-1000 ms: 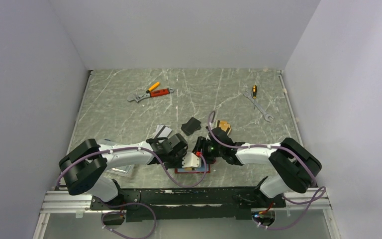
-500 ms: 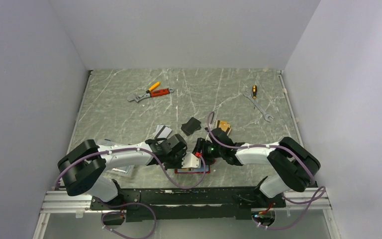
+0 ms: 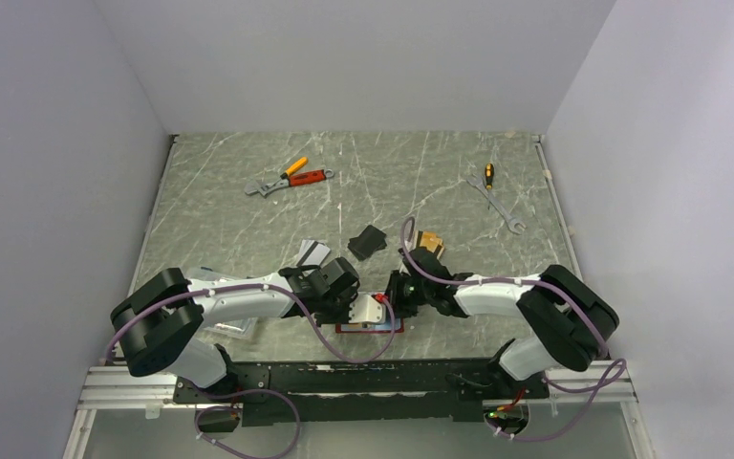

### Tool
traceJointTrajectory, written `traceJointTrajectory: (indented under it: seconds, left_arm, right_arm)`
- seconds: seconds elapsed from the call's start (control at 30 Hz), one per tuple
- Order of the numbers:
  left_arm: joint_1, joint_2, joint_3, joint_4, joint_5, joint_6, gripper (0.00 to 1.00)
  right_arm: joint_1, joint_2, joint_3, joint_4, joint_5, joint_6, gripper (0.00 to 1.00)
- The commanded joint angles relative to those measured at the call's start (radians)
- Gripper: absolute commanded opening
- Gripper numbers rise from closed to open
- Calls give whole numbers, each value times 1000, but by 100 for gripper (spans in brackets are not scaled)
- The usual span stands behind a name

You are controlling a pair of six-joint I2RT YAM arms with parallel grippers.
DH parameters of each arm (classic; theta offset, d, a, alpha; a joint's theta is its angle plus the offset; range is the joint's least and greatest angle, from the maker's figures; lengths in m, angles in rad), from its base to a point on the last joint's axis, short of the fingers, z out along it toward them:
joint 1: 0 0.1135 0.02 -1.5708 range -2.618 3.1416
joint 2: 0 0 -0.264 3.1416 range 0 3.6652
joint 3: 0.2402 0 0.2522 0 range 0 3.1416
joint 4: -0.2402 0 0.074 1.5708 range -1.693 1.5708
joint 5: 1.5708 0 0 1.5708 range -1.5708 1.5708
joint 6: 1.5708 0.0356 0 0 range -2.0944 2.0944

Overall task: Put the credit cards into the card holder
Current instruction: Insert the credit card into the card holder.

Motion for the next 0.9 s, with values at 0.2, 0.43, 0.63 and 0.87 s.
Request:
traceJointTrajectory:
  seconds: [0.2, 0.43, 0.63, 0.87]
  left_arm:
    - [5, 61, -53, -72, -45, 16, 0]
    - [5, 59, -55, -68, -40, 19, 0]
    - [7, 49, -50, -79, -31, 21, 0]
    - [7, 43, -25, -97, -11, 11, 0]
  right_arm:
    - [69, 102, 88, 49, 13, 24, 0]
    - [86, 98, 117, 11, 10, 12, 0]
    - [46, 5, 70, -69, 28, -19, 0]
    - [66, 65, 85, 17, -7, 14, 0]
